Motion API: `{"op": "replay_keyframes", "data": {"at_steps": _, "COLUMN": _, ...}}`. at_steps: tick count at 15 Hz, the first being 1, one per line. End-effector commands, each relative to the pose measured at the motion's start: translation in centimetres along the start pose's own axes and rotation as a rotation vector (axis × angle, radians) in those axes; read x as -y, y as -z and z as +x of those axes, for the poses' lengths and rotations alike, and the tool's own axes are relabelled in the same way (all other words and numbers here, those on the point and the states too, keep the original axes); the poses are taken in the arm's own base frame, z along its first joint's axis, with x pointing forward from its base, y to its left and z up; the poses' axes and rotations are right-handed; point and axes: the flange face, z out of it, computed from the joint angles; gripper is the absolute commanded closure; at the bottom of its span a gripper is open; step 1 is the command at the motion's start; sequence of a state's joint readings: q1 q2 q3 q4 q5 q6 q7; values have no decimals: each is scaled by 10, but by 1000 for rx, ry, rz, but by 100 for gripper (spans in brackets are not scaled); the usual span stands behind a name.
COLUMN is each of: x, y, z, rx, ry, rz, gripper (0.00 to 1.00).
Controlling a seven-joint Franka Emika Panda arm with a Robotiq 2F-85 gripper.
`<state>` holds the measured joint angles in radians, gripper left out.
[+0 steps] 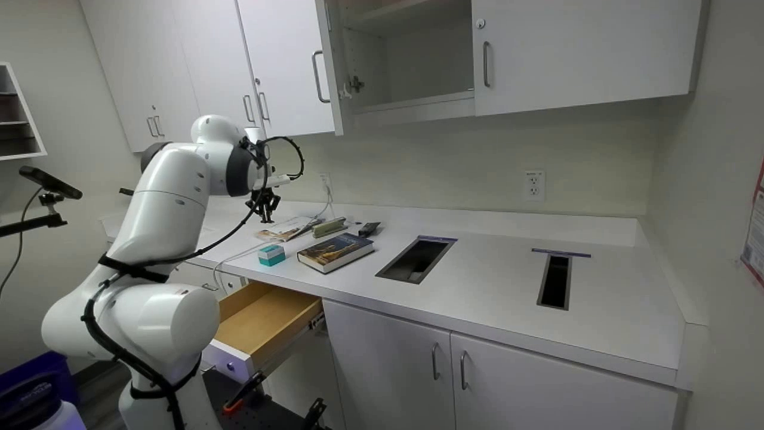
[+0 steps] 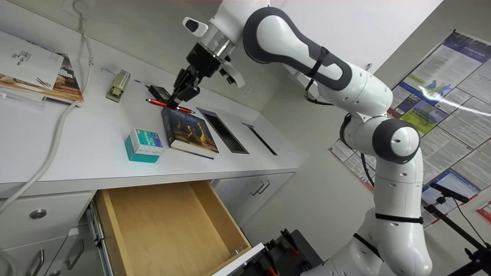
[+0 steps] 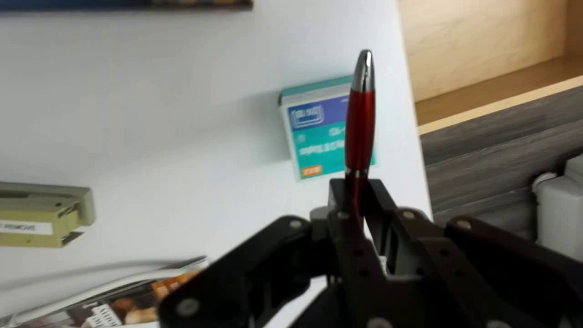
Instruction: Put the pen in the top drawer under the book
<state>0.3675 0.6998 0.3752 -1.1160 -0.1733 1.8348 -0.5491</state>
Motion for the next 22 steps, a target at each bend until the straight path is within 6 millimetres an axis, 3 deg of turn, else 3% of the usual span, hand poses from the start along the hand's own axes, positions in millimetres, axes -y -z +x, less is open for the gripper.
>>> {"op": "replay_keyframes", "data": {"at_steps": 1, "x": 51, "y": 11, "z": -39, "rx": 128, "ry": 52, "rz": 138, "gripper": 95}}
{"op": "replay_keyframes", "data": {"at_steps": 5, "x": 97, "y": 5, "z": -72, "rx": 210, "ry": 158, "rz": 275, "gripper": 96}}
{"op": "replay_keyframes", "data": {"at_steps": 8, "x": 117, "y": -2, "z": -102, "rx": 235, "ry": 172, "rz": 323, "gripper": 96}}
{"op": "replay_keyframes", "data": {"at_steps": 9, "x": 101, "y": -6, "z": -70, "rx": 219, "ry": 166, "rz": 305, "gripper": 86}}
{"op": "replay_keyframes", "data": {"at_steps": 12, "x": 112, "y": -8, "z": -89, "rx": 246, "ry": 168, "rz": 323, "gripper": 86}}
{"op": "replay_keyframes", "data": {"at_steps": 15, "x": 114, "y": -7, "z": -93, "rx": 250, "ry": 165, "rz": 319, "gripper": 86}}
{"op": "replay_keyframes", "data": {"at_steps": 16, "x": 117, "y": -11, "z": -94, "rx": 266, "ry": 172, "rz": 304, "gripper": 97}}
{"op": "replay_keyframes", "data": {"at_steps": 18, "x": 131, "y": -18, "z": -99, "rx": 269, "ry": 202, "rz": 261, "gripper": 97}}
{"op": "replay_keyframes", "data": {"at_steps": 22, "x": 158, "y": -53, "z": -114, "rx": 225, "ry": 247, "rz": 195, "gripper": 97}}
